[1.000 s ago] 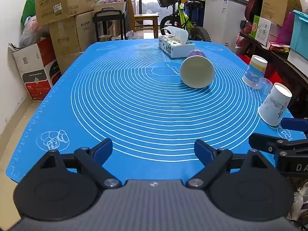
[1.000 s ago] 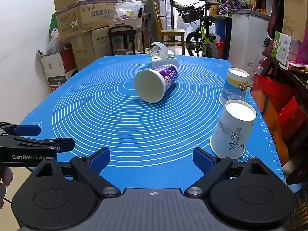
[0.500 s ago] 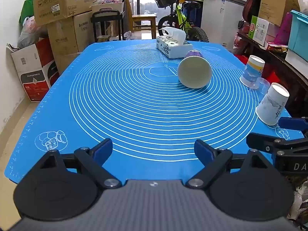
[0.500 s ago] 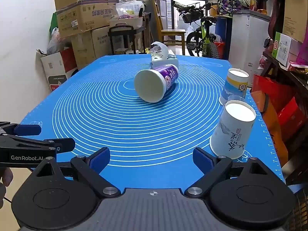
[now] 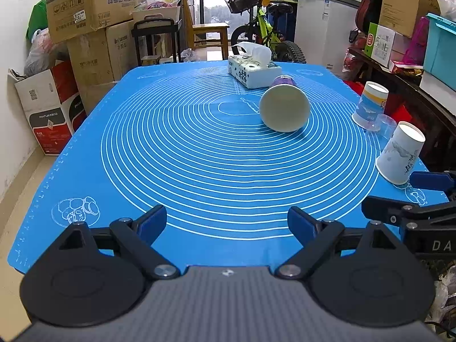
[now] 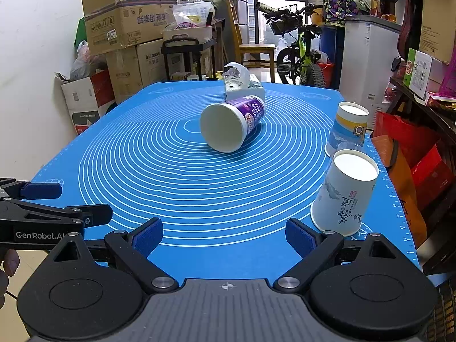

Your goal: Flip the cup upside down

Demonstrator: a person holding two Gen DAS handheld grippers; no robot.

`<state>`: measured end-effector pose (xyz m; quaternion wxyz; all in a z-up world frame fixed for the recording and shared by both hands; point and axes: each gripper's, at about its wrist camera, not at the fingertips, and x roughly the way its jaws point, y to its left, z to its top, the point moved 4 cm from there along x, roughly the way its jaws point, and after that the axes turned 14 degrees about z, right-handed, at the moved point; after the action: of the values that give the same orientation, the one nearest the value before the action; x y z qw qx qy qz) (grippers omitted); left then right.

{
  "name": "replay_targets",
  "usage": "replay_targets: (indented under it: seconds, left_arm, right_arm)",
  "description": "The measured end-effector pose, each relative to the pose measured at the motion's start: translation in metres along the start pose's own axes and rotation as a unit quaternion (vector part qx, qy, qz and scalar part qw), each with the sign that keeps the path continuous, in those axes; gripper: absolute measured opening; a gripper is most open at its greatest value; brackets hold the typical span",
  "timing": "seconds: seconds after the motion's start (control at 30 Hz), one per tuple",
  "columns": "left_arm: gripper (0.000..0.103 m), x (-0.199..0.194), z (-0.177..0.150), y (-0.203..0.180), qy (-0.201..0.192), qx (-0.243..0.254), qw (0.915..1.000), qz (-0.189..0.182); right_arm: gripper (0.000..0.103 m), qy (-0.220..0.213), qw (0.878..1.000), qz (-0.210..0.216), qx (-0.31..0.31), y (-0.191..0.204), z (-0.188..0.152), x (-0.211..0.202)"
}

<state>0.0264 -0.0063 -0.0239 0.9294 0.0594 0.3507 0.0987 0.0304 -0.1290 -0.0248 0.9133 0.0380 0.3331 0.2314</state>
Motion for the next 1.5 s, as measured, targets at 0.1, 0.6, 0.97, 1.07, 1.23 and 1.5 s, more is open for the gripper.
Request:
replay_targets:
  seconds: [0.1, 0.6, 0.97, 1.07, 1.23, 1.5]
  left_arm:
    - [0.091, 0.0000, -0.0001, 0.0008, 0.000, 0.000, 1.0000, 0.000]
    - [0.091, -0.0008, -0.0017, -0.0004, -0.001, 0.002, 1.0000, -0.001]
    - [0.091, 0.0003, -0.0024, -0.0001, 0.001, 0.003, 1.0000, 0.000]
    - [0.091, 0.0004, -0.0026, -0.0001, 0.001, 0.003, 1.0000, 0.000]
    - [0.091, 0.0004, -0.0025, -0.0001, 0.001, 0.003, 1.0000, 0.000]
    - [0.091, 0.0011, -0.0029, 0.0012, 0.001, 0.004, 1.0000, 0.000]
  right_arm:
    - [0.093, -0.001, 1.000, 0.001, 0.000, -0.0019, 0.0002, -0.0002]
    - [0.093, -0.001, 1.000, 0.001, 0.000, -0.0021, 0.0006, -0.0012]
    - [0.093, -0.001, 1.000, 0.000, 0.001, -0.0022, 0.0007, -0.0012]
    - [0.093, 0.000, 1.000, 0.001, 0.001, -0.0021, 0.0003, -0.0009]
    - [0.093, 0.000, 1.000, 0.001, 0.001, -0.0021, 0.0005, -0.0010]
    - [0.093, 0.001, 1.000, 0.001, 0.001, -0.0023, -0.0004, -0.0016]
